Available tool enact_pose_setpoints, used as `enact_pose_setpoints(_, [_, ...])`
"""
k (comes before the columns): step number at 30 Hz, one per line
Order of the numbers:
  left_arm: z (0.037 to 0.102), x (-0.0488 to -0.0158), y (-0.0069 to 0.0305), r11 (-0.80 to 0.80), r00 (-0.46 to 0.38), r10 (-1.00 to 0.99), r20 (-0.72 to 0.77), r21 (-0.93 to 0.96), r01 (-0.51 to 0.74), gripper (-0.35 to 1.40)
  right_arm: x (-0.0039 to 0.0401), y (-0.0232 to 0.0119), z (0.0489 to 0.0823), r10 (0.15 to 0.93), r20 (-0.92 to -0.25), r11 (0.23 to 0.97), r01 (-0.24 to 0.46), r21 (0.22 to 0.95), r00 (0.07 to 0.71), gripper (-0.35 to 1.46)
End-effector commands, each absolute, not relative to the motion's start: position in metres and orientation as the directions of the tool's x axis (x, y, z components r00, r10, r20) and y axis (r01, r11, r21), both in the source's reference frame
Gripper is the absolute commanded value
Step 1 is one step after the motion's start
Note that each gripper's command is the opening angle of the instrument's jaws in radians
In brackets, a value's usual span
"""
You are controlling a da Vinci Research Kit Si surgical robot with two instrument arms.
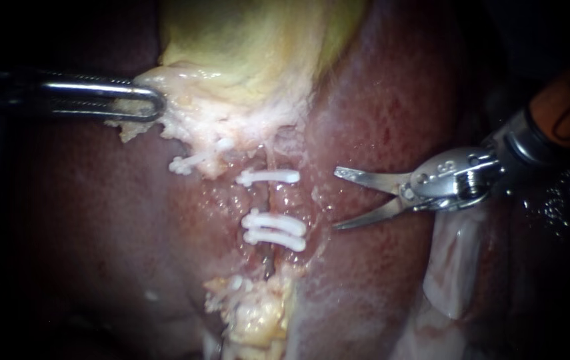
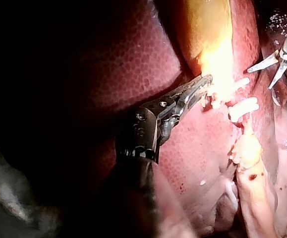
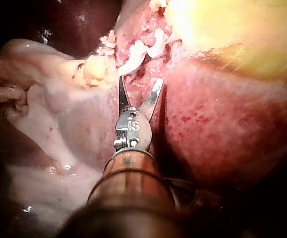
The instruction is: Go to the cutting position right tube
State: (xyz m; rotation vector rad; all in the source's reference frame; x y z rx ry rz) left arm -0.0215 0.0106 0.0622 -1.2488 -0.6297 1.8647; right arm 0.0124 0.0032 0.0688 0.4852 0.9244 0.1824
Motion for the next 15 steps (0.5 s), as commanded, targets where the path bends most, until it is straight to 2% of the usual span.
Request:
enact_pose_setpoints(1, [0.0621, -0.0215, 0.0106, -0.566, -0.204, 0.824, -0.528, -0.753, -0.335, -0.35, 0.0125, 0.0032, 0.0694, 0.360, -0.719, 0.870, 0.063, 0.488, 0.595, 1.43])
enact_pose_setpoints(8, [0.0622, -0.0215, 0.0105, -0.566, -0.204, 0.824, -0.529, -0.753, -0.336, -0.35, 0.0136, 0.0022, 0.0734, 0.397, -0.694, 0.824, 0.099, 0.557, 0.600, 1.45])
enact_pose_setpoints(11, [0.0622, -0.0215, 0.0105, -0.566, -0.204, 0.824, -0.529, -0.753, -0.336, -0.35, 0.0139, 0.0020, 0.0742, 0.411, -0.684, 0.805, 0.112, 0.582, 0.602, 1.45])
enact_pose_setpoints(15, [0.0622, -0.0216, 0.0105, -0.566, -0.204, 0.824, -0.529, -0.753, -0.336, -0.35, 0.0146, 0.0020, 0.0746, 0.464, -0.680, 0.766, 0.128, 0.630, 0.568, 1.45])
